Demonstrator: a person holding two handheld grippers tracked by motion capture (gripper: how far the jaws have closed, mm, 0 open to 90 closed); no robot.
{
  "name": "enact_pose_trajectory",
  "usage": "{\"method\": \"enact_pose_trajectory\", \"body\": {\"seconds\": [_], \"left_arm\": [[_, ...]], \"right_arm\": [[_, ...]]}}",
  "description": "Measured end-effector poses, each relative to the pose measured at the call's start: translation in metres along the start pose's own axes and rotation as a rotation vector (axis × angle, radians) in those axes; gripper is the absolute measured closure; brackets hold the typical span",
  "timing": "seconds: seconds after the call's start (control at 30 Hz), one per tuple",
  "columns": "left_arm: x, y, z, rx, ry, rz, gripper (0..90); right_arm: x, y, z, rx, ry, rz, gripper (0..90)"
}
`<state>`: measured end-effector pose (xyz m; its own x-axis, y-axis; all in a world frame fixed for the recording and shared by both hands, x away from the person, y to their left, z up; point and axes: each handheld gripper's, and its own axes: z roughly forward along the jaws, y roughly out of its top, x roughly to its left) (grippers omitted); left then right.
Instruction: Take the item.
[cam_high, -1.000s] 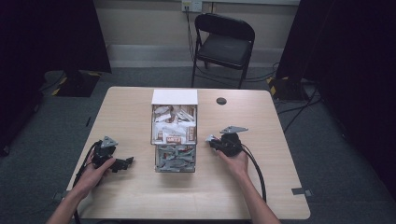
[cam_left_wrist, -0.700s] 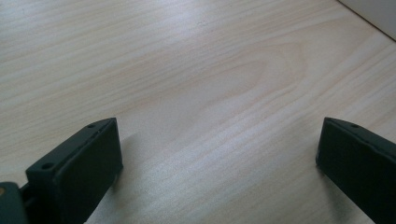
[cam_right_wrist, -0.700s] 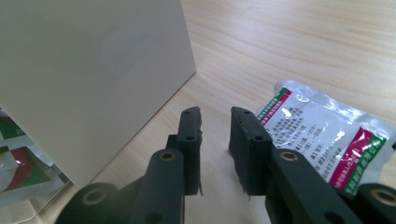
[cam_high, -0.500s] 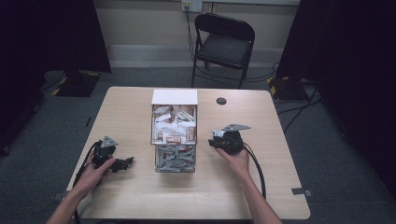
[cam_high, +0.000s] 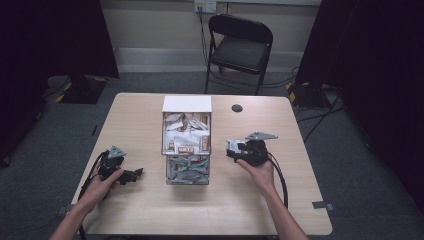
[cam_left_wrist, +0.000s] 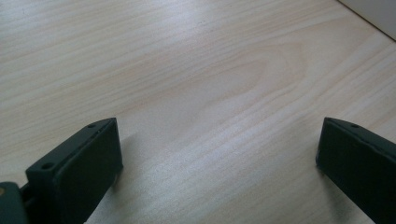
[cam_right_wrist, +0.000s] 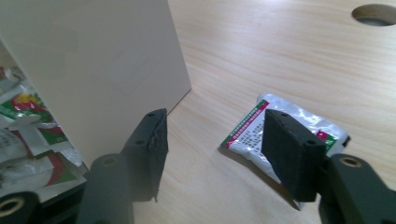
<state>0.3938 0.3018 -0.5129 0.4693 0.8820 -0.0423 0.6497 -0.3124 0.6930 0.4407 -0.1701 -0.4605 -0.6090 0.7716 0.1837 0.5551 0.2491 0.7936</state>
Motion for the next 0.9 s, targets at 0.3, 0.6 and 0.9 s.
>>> {"method": "enact_pose_trajectory", "body": {"seconds": [0.3,0.6,0.9], "left_arm": [[0.0,0.0,0.0,0.002,0.0,0.003,0.0],[0.0,0.0,0.0,0.002,0.0,0.002,0.0],[0.0,0.0,0.0,0.003,0.0,0.003,0.0]], "right_arm": [[-0.001,-0.002,-0.033,-0.024,-0.048,0.016,21.9],[-0.012,-0.017,-0.059,-0.02,-0.097,0.055,15.4],[-0.019,-0.035,-0.089,-0.009,-0.169,0.072,15.0]]}}
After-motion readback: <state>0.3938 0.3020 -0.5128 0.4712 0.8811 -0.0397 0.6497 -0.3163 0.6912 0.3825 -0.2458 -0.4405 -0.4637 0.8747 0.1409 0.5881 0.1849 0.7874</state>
